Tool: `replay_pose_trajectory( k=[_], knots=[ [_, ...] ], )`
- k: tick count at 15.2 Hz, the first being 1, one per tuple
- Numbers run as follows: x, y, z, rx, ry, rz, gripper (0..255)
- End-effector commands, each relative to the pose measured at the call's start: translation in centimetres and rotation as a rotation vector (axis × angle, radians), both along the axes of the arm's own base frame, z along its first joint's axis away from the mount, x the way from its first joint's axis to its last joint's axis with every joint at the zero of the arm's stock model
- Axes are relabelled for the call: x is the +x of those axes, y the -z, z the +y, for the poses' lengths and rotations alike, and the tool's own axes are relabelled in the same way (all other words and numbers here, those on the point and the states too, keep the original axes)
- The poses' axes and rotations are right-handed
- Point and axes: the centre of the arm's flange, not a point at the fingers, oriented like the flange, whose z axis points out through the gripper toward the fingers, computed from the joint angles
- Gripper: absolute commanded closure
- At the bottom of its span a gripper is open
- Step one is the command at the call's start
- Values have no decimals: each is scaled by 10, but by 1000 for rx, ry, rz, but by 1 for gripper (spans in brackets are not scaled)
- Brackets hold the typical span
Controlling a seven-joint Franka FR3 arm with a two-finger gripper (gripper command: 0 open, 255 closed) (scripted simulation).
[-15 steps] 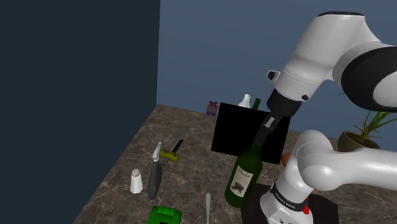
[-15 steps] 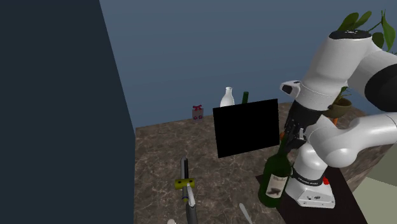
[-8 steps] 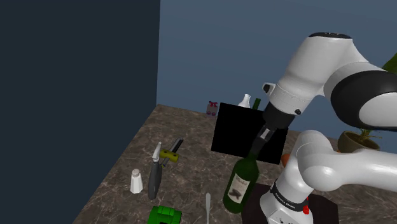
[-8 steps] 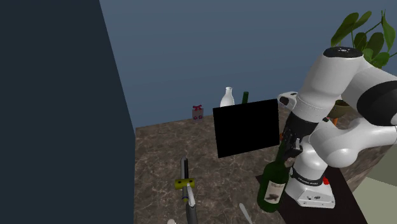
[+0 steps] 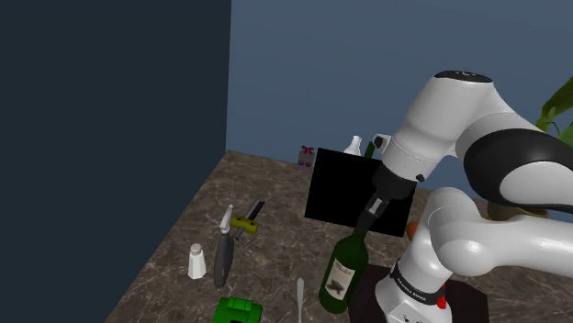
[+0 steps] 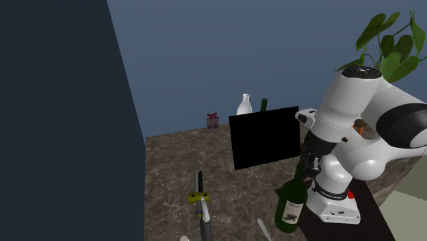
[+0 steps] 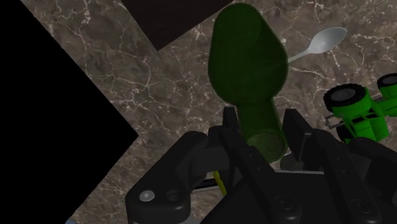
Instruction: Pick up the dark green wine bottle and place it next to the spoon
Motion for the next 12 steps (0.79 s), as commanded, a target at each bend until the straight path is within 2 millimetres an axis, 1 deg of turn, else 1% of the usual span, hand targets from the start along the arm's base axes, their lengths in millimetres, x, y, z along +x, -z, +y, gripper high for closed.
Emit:
replay_pose_trajectory(
  k=[1, 5, 6, 11, 12],
  knots=[
    [0, 3, -1, -2, 1, 5, 255],
    [0, 3, -1, -2, 1, 5, 255],
    [0, 3, -1, -2, 1, 5, 0],
    [0, 3, -1, -2, 1, 5, 0],
    [-1, -10, 0, -2, 1, 5, 0]
  ],
)
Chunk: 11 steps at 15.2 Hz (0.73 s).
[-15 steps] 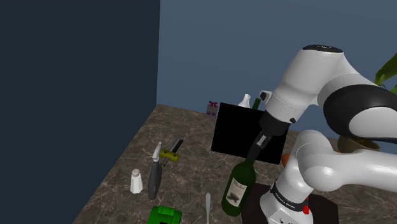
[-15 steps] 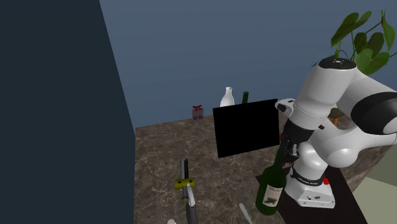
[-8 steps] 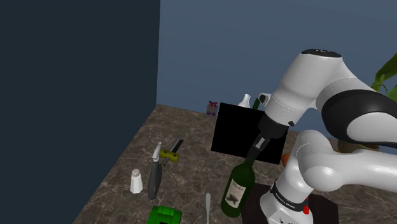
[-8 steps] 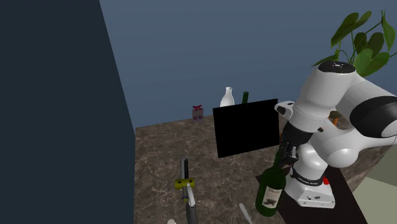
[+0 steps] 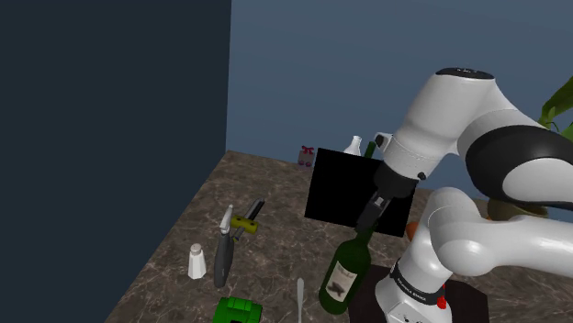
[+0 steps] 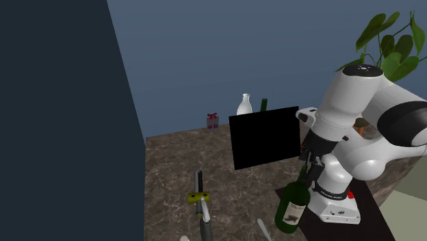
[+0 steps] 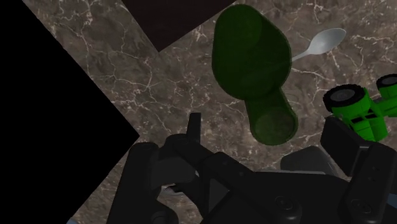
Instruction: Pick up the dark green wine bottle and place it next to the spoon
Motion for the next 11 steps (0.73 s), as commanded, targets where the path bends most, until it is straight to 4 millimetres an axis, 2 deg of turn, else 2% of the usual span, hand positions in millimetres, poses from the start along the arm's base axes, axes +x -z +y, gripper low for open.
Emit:
replay_pose_trajectory(
  k=[1, 3, 11],
  knots=[
    [-2, -19, 0, 0, 0, 0, 0],
    [-4, -42, 1, 0, 0, 0, 0],
    [-4, -42, 1, 0, 0, 0, 0]
  ],
)
